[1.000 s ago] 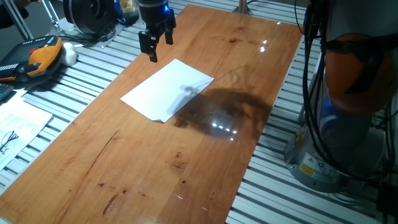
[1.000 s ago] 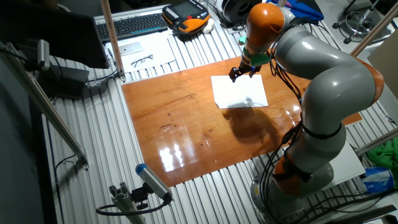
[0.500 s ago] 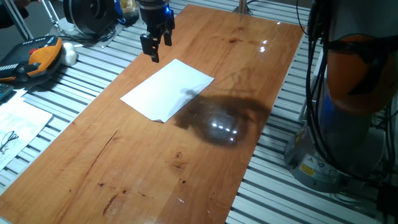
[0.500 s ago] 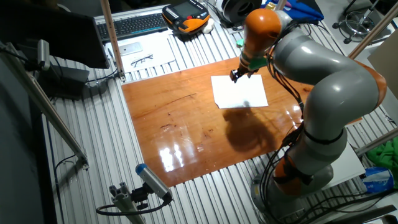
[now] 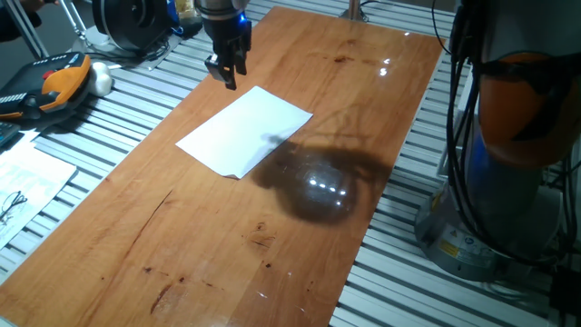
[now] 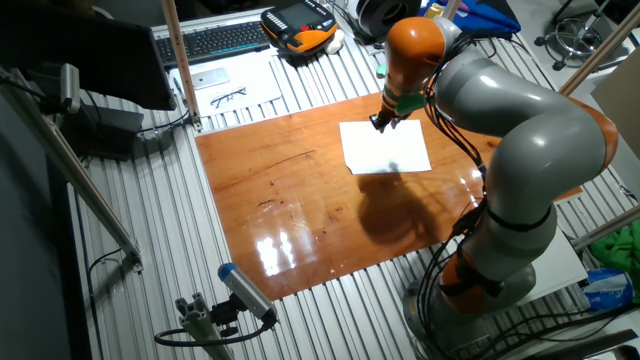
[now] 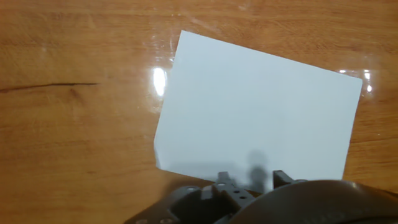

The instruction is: Flip over and spread out the paper that is laid flat on the table

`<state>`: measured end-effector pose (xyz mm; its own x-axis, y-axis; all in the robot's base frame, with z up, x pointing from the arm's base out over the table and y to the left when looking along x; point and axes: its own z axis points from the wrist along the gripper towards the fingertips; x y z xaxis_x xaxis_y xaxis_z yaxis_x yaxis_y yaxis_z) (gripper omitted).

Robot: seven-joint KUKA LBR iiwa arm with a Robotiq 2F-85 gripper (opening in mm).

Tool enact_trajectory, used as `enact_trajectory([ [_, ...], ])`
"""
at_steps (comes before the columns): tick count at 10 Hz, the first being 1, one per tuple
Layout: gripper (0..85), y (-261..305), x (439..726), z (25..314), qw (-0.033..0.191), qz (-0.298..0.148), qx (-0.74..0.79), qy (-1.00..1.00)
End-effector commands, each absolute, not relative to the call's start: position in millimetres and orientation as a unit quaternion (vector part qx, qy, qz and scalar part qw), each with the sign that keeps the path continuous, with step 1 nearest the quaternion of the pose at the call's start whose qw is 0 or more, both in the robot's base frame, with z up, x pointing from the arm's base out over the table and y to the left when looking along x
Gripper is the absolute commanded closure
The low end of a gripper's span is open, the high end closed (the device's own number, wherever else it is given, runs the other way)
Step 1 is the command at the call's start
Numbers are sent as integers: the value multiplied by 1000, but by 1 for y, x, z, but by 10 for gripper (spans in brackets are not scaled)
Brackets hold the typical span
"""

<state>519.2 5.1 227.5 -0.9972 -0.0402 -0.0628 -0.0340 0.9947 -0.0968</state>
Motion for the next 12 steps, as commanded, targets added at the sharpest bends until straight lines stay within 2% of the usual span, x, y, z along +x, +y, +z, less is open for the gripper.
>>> enact_trajectory([
  [1, 850, 6, 521, 223, 34, -46, -19, 998],
  [5, 850, 23, 525, 195, 40, -41, -15, 998],
  [12, 850, 58, 520, 126, 18, -29, -34, 999],
])
